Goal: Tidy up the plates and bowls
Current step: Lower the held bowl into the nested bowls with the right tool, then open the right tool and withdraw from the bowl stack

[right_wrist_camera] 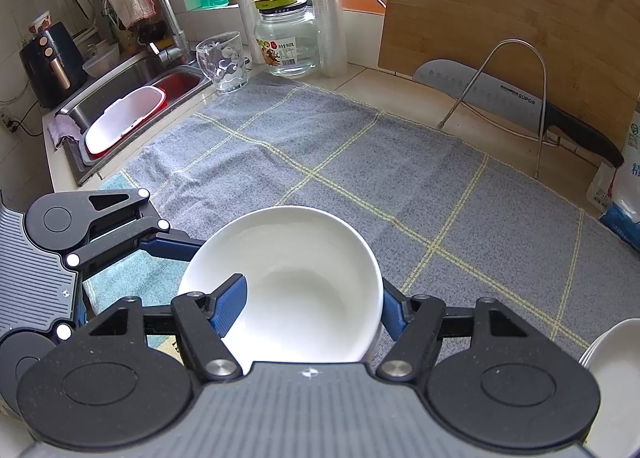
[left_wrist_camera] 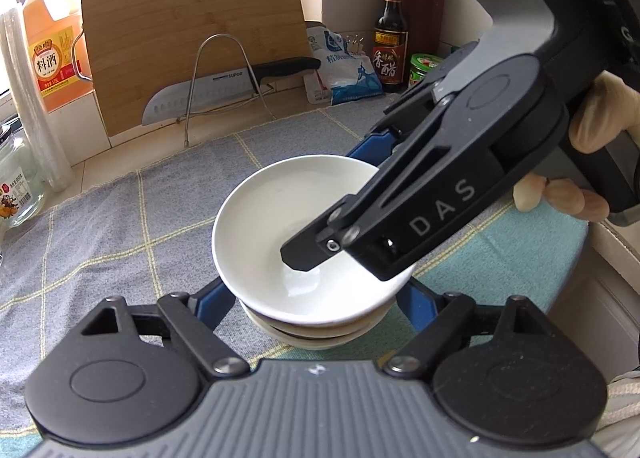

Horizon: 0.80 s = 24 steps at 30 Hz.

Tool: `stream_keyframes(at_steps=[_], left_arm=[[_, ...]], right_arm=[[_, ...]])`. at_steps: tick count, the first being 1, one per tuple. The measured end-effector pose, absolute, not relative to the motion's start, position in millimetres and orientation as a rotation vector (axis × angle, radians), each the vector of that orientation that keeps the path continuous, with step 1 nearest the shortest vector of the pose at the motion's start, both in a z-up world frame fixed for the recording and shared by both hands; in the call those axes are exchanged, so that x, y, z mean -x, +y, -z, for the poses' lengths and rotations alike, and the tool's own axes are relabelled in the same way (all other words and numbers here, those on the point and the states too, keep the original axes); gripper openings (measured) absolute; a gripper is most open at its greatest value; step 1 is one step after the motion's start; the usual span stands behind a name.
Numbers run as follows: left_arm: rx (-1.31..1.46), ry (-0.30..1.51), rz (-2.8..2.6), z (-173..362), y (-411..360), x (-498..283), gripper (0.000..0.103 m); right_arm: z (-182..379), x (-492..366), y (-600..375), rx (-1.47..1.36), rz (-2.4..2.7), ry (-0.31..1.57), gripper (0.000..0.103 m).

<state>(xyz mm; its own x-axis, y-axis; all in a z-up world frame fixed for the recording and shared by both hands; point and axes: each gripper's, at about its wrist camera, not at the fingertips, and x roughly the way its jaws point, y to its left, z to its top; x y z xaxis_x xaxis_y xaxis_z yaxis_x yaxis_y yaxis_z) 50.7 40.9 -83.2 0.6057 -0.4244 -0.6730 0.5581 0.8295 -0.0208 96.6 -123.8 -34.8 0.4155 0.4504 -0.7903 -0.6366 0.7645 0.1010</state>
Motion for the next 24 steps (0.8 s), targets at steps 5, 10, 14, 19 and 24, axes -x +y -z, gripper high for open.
stream_keyframes(at_steps=[5,10,14,19,24], left_arm=[[-0.211,0.712,0.57,83,40,-50,0.093],[-0.206,0.692,0.579,79,43,-48,0.095],[-0.217,0.683,0.575,76,46,-45,0.095],[-0.219,0.675,0.593,71,54,-40,0.095],[-0.244,0.67,0.599,68,64,-38,0.096]], right_arm=[[33,-96,-125,0.221,-0.69,0.893,0.091],[26,-92,-126,0.223,-0.704,0.855,0.103],[25,-91,-126,0.234,-0.7,0.84,0.103],[22,-86,-128,0.251,-0.685,0.803,0.103],[16,-79,-133,0.263,-0.649,0.741,0.103]])
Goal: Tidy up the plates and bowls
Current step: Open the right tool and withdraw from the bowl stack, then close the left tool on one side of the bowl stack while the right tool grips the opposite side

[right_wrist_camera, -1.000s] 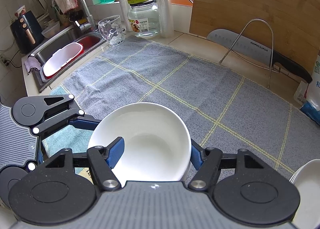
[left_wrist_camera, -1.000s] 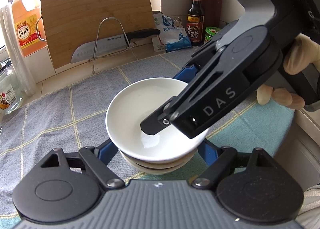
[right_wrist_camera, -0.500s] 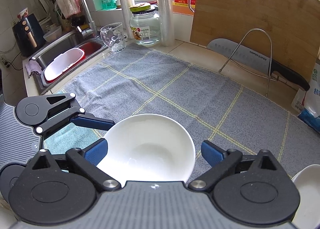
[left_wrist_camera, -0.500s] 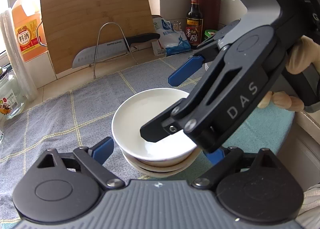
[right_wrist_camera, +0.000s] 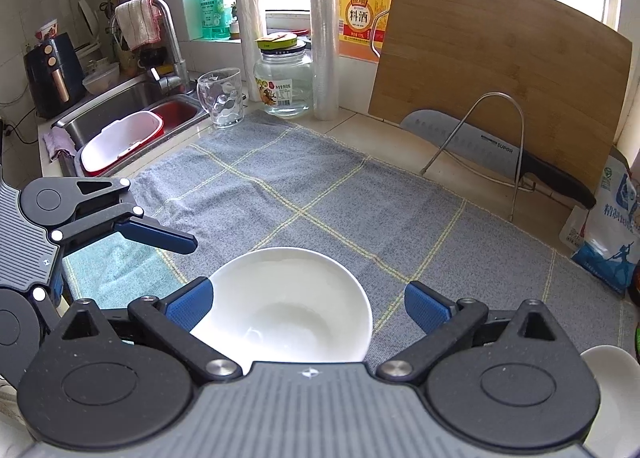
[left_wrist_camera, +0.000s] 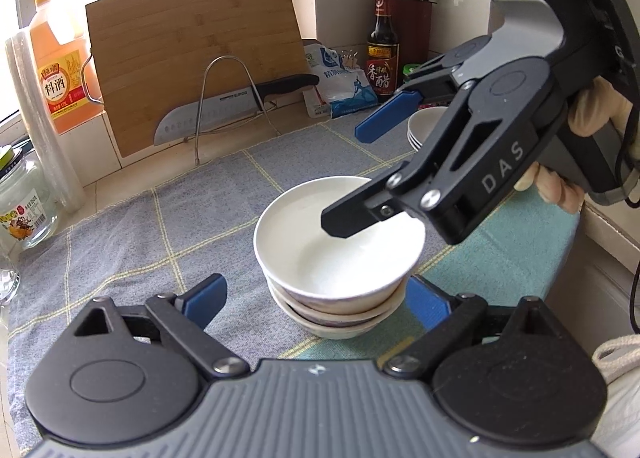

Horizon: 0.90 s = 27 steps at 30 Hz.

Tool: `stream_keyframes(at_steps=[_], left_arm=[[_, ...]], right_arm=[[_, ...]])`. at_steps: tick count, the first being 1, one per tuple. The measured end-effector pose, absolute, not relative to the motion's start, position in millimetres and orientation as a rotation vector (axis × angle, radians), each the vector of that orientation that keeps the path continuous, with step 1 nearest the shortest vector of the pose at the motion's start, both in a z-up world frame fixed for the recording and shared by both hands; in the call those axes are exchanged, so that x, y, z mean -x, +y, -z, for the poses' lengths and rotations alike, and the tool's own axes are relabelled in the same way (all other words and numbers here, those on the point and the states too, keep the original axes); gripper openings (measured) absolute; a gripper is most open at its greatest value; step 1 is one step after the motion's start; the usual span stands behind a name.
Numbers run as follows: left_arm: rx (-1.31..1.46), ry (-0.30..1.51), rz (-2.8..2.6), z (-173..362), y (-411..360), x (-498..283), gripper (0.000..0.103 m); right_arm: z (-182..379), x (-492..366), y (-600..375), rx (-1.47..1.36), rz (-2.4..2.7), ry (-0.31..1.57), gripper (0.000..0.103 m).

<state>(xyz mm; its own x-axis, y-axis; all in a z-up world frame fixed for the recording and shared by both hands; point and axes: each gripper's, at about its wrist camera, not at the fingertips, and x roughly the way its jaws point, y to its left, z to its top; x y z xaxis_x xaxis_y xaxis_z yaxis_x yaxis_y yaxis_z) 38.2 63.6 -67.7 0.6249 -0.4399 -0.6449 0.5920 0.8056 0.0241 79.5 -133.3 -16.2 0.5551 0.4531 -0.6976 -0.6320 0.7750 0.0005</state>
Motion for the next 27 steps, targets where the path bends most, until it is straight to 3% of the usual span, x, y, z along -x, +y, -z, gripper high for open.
stream_keyframes(at_steps=[19,27], left_arm=[[-0.293,0.698,0.71,74,87,-39,0.099],[-0.35,0.757,0.795,108,83,-60,0.098]], right_arm=[[6,-33,-158,0.436,-0.678,0.68,0.103],[49,-32,-156,0.496,-0.761,0.787,0.103]])
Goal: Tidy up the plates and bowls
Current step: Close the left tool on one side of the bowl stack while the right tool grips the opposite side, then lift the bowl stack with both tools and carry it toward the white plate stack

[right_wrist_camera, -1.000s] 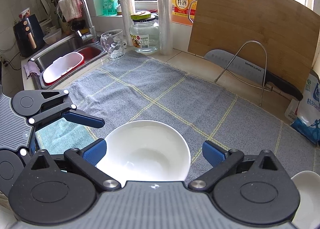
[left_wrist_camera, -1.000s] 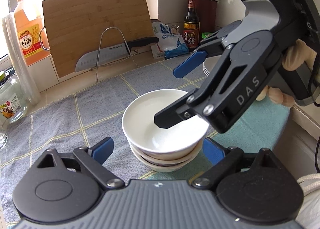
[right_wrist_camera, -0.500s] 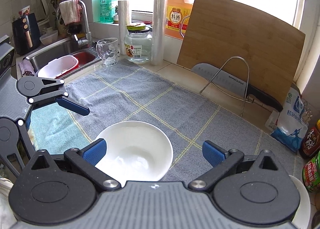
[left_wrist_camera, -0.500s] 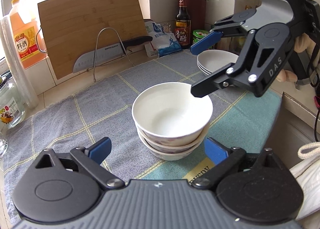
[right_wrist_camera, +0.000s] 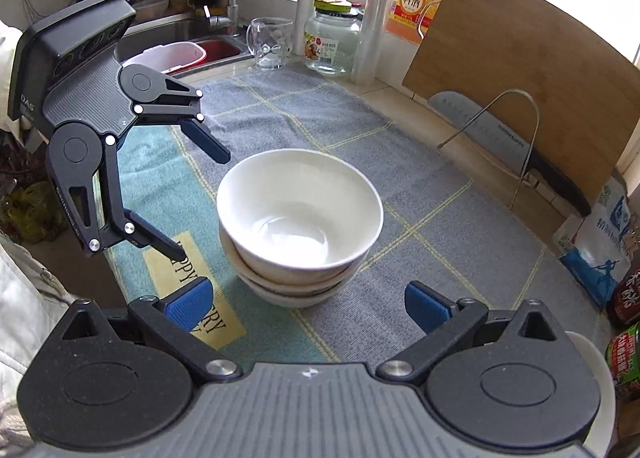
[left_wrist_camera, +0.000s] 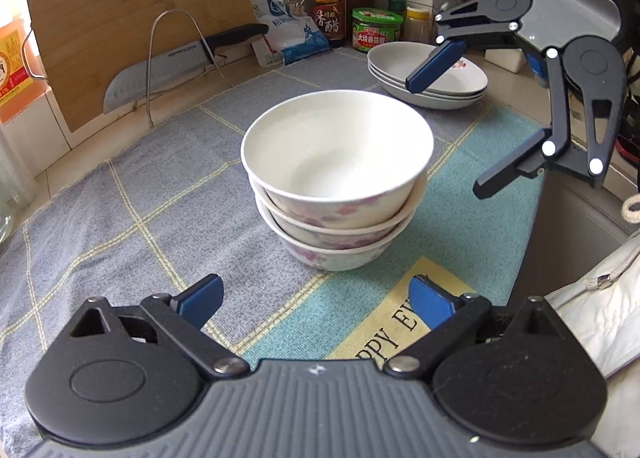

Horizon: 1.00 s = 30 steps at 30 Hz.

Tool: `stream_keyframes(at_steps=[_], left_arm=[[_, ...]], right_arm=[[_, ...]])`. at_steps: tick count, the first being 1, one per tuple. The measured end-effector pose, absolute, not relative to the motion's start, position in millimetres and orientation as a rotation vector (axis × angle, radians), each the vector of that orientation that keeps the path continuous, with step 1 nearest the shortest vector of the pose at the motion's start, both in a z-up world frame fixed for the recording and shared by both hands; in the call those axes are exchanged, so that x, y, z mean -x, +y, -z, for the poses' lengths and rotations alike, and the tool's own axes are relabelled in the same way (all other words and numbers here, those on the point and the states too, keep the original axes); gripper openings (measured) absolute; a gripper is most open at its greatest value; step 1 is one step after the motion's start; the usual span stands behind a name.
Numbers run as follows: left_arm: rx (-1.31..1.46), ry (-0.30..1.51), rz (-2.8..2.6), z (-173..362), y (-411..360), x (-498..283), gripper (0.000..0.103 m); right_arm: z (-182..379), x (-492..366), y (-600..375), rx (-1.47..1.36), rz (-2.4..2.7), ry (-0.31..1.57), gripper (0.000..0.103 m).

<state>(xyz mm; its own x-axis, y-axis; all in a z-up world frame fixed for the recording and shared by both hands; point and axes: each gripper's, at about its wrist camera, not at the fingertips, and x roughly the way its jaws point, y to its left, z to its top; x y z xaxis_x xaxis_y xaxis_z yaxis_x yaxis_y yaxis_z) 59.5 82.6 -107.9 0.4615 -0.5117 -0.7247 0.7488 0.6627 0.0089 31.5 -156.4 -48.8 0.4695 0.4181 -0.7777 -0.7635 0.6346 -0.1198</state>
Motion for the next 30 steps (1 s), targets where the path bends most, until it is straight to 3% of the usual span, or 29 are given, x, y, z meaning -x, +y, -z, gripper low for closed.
stream_keyframes(at_steps=[7,14,30], left_arm=[[-0.4,0.754,0.87,126,64,-75,0.097],[-0.435,0.745,0.964,129,55,-89,0.091],[-0.536,0.741,1.144,119,47,-102,0.083]], right_arm=[[89,-50,-145,0.512,-0.785,0.849,0.103],[93,-60,-138,0.531,-0.83,0.83,0.102],[88,-58,-138,0.478,-0.832,0.829,0.085]])
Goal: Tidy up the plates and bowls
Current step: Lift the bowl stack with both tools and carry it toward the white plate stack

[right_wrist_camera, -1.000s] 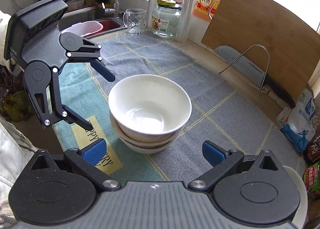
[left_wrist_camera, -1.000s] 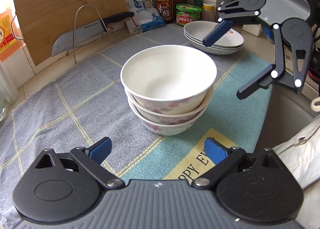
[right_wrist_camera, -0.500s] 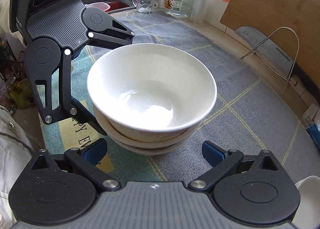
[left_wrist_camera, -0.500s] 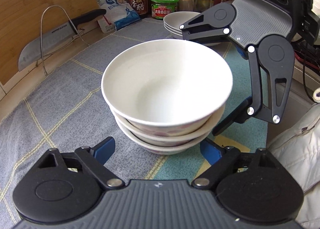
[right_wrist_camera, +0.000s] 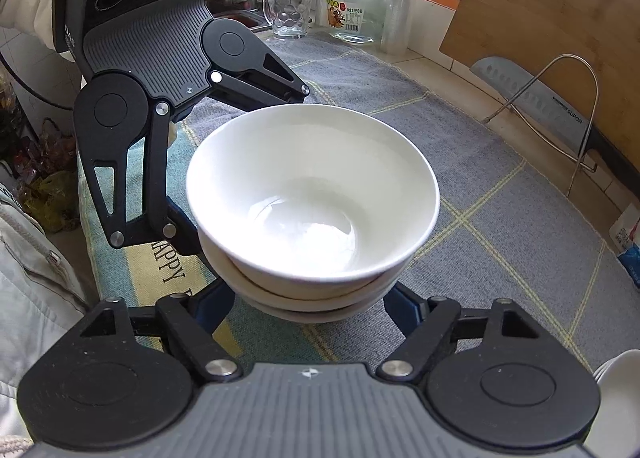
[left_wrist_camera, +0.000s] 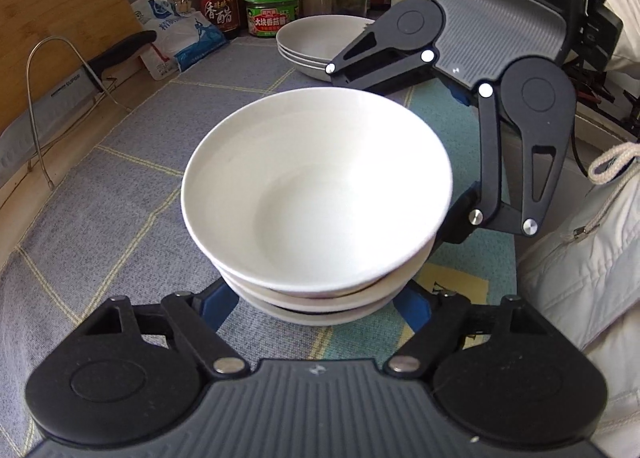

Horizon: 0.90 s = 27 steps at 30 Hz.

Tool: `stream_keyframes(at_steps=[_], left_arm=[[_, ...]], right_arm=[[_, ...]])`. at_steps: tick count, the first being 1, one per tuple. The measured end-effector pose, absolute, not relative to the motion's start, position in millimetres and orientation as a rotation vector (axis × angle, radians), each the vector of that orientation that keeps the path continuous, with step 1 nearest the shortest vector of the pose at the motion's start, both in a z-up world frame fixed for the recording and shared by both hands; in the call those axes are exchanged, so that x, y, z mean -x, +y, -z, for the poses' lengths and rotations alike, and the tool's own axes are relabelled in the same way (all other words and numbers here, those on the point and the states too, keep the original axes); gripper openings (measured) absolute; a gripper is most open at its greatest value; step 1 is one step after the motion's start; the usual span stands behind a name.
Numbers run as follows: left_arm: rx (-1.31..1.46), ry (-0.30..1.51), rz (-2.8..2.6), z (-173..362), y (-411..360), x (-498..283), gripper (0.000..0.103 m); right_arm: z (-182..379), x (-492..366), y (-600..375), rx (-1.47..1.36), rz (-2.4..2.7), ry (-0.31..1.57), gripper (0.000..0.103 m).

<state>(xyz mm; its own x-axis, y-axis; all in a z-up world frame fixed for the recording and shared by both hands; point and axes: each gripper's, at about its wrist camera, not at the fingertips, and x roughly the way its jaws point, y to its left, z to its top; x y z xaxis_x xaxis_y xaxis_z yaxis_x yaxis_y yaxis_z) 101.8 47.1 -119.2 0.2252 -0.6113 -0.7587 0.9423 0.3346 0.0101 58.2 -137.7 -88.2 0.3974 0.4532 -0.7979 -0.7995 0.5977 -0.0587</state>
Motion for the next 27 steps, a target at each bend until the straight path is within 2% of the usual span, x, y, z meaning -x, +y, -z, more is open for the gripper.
stream_keyframes(at_steps=[27], left_arm=[[-0.532,0.726,1.224,113.9,51.0,-106.3,0.084]], right_arm=[[84.3,-65.1,-132.2,0.537,-0.871,0.884,0.085]])
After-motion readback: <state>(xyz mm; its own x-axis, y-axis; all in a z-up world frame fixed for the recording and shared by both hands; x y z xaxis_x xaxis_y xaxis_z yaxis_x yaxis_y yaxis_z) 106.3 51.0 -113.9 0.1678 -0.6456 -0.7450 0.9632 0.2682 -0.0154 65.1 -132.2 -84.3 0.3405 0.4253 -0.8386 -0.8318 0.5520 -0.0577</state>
